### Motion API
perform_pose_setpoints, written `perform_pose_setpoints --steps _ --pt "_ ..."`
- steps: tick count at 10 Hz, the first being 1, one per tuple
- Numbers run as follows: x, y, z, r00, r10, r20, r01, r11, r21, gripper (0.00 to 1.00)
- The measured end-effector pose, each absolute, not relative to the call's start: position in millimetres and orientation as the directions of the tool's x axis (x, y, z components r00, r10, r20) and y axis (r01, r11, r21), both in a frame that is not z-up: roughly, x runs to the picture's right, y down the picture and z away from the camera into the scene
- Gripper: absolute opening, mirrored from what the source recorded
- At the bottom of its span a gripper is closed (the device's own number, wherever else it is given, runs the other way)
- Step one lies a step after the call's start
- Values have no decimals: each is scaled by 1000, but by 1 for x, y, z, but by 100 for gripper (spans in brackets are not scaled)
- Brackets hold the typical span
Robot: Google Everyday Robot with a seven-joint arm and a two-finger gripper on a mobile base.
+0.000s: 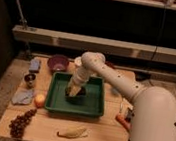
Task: Wipe tray with eraser
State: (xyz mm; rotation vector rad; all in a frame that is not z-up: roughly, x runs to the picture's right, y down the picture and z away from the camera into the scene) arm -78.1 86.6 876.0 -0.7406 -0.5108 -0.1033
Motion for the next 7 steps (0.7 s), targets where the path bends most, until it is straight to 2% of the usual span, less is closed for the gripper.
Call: perform_pose_setpoints --steps 4,7 --pt "-135 77 865 854 45 519 324 734 -597 0" --pt "-154 98 835 823 25 567 376 724 -578 0"
